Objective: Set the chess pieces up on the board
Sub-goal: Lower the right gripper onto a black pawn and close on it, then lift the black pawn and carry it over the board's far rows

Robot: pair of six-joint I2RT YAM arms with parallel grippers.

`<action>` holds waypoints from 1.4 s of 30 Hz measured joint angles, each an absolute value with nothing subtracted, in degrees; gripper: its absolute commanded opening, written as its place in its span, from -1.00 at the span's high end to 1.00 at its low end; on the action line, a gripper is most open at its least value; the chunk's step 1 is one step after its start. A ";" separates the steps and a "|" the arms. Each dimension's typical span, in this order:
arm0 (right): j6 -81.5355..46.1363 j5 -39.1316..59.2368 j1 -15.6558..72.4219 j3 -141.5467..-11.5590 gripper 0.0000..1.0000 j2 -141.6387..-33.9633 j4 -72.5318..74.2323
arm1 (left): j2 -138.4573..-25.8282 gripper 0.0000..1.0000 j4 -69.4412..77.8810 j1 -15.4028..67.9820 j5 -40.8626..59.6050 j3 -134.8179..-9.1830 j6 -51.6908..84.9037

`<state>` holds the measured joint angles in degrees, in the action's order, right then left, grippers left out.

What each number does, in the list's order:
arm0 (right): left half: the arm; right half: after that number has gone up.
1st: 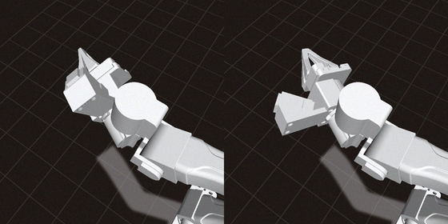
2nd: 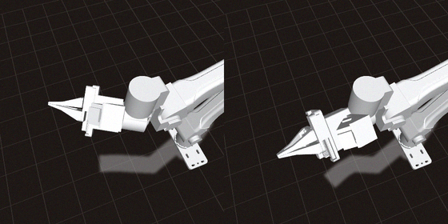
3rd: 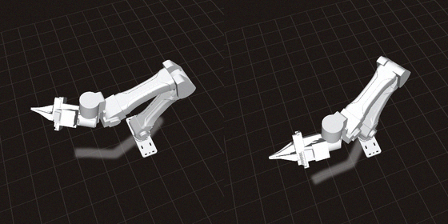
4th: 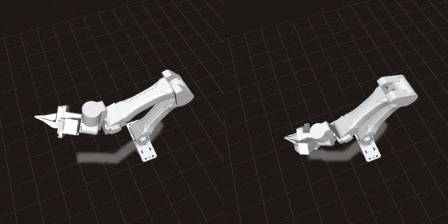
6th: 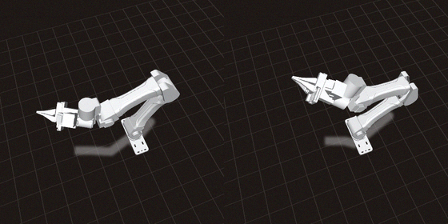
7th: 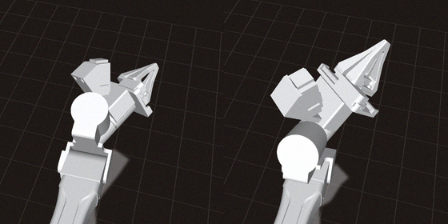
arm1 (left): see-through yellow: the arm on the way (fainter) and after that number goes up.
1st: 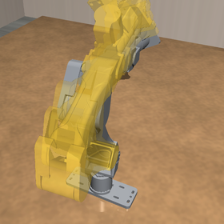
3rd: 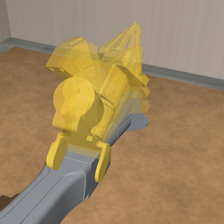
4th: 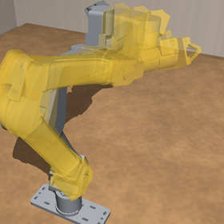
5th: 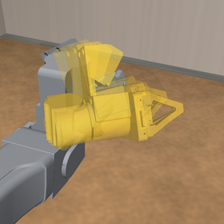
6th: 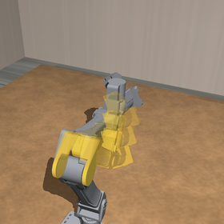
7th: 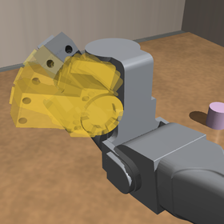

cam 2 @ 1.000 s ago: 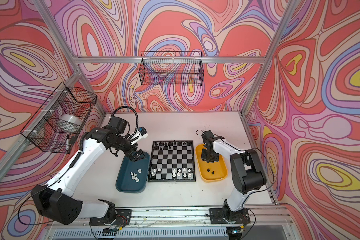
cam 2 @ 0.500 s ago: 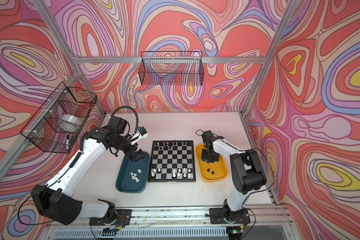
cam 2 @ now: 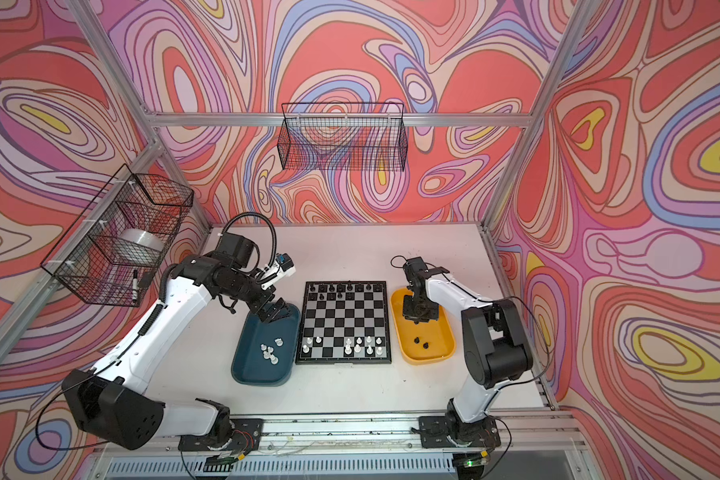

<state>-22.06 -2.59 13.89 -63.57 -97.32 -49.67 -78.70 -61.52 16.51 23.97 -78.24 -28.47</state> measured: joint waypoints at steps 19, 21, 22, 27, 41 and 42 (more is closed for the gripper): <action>-22.13 -2.76 17.19 -70.98 0.81 -95.98 -54.33 | -78.39 -0.97 -61.49 16.51 23.97 -78.19 -28.42; -22.17 -2.83 17.82 -72.10 0.81 -95.98 -54.96 | -78.32 -0.97 -61.45 16.51 23.99 -78.00 -28.38; -22.22 -2.92 18.13 -72.71 0.81 -95.98 -55.24 | -78.22 -0.98 -61.43 16.51 23.99 -77.82 -28.32; -22.87 -3.60 20.84 -77.10 0.81 -96.09 -57.12 | -77.89 -0.98 -61.25 16.51 24.01 -77.25 -28.27; -24.32 -4.05 29.43 -91.98 0.81 -107.59 -58.30 | -76.03 -0.98 -60.34 16.51 23.70 -76.38 -27.38; -24.36 -4.03 29.78 -92.62 0.81 -108.38 -58.24 | -75.99 -0.98 -60.25 16.51 23.70 -76.38 -27.33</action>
